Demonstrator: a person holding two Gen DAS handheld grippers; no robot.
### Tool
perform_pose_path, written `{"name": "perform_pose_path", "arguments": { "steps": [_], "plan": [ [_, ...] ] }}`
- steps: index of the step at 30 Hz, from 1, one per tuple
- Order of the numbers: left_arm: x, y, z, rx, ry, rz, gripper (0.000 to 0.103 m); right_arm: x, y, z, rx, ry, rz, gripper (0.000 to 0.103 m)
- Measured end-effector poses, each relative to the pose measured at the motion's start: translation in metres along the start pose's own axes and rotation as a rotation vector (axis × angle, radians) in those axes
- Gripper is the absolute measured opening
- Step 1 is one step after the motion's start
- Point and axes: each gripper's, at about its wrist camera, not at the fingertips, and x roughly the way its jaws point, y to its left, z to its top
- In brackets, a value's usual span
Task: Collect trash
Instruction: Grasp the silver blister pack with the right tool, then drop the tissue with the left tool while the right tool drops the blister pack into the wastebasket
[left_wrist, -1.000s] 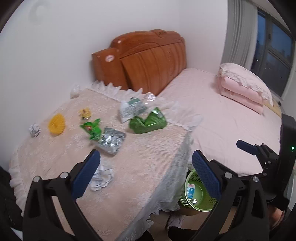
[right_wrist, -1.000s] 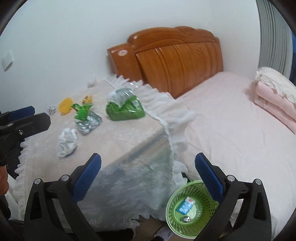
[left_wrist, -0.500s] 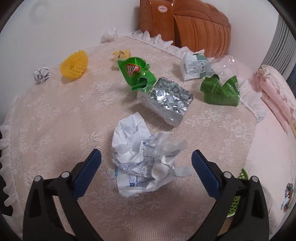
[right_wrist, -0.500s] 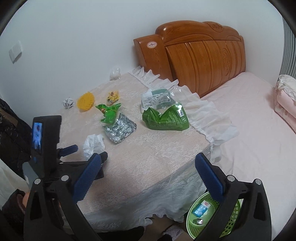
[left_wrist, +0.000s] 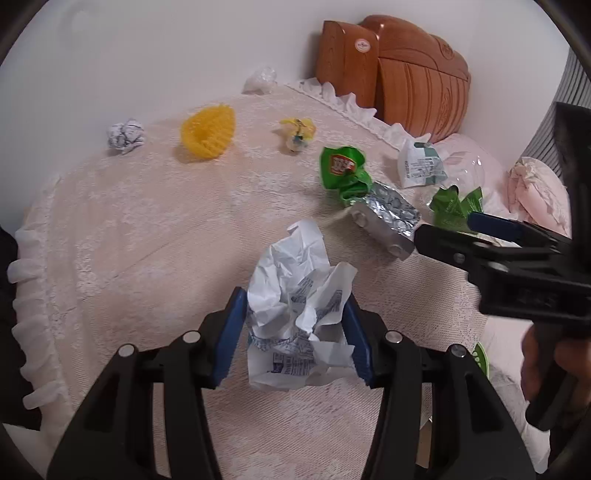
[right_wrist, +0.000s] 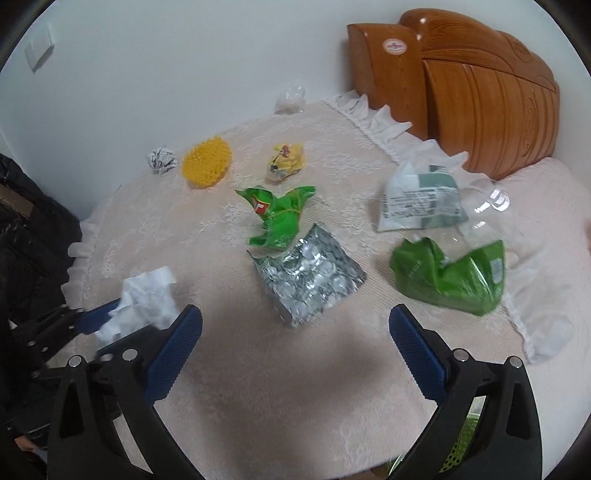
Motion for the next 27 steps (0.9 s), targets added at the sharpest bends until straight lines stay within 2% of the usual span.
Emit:
{"name": "perform_pose_path", "arguments": {
  "steps": [1, 4, 6, 7, 8, 10, 13, 16, 19, 23, 27],
  "plan": [
    [-0.005, 0.007, -0.001, -0.003, -0.003, 0.006, 0.050, 0.011, 0.006, 0.005, -0.025, 0.014, -0.008, 0.094],
    [-0.013, 0.022, -0.002, -0.009, -0.002, 0.019, 0.050, 0.050, 0.024, 0.011, -0.120, 0.090, -0.076, 0.072],
    [-0.017, 0.028, -0.005, -0.006, -0.004, 0.026, 0.050, 0.066, 0.028, 0.009, -0.149, 0.141, -0.088, 0.039],
    [-0.019, 0.029, -0.006, -0.002, -0.005, 0.028, 0.050, 0.066, 0.029, 0.008, -0.157, 0.126, -0.107, 0.035],
    [-0.020, 0.030, -0.006, 0.002, -0.007, 0.027, 0.050, 0.065, 0.029, 0.008, -0.155, 0.129, -0.102, 0.022],
    [-0.023, 0.027, -0.006, 0.005, -0.009, 0.014, 0.050, 0.055, 0.024, 0.005, -0.124, 0.132, -0.068, 0.019],
    [-0.025, 0.014, -0.004, 0.033, -0.015, -0.018, 0.050, 0.023, 0.017, -0.003, -0.079, 0.089, -0.039, 0.013],
    [-0.027, -0.011, 0.001, 0.090, -0.023, -0.063, 0.050, -0.011, 0.002, -0.014, -0.010, 0.051, -0.021, 0.013],
    [-0.027, -0.048, 0.005, 0.167, -0.019, -0.128, 0.050, -0.056, -0.031, -0.045, 0.105, 0.020, -0.011, 0.013],
    [-0.023, -0.113, 0.000, 0.306, 0.011, -0.239, 0.050, -0.100, -0.079, -0.094, 0.235, 0.015, -0.089, 0.013],
    [-0.012, -0.182, -0.014, 0.434, 0.062, -0.339, 0.050, -0.120, -0.127, -0.146, 0.337, 0.059, -0.191, 0.013]
  ]
}}
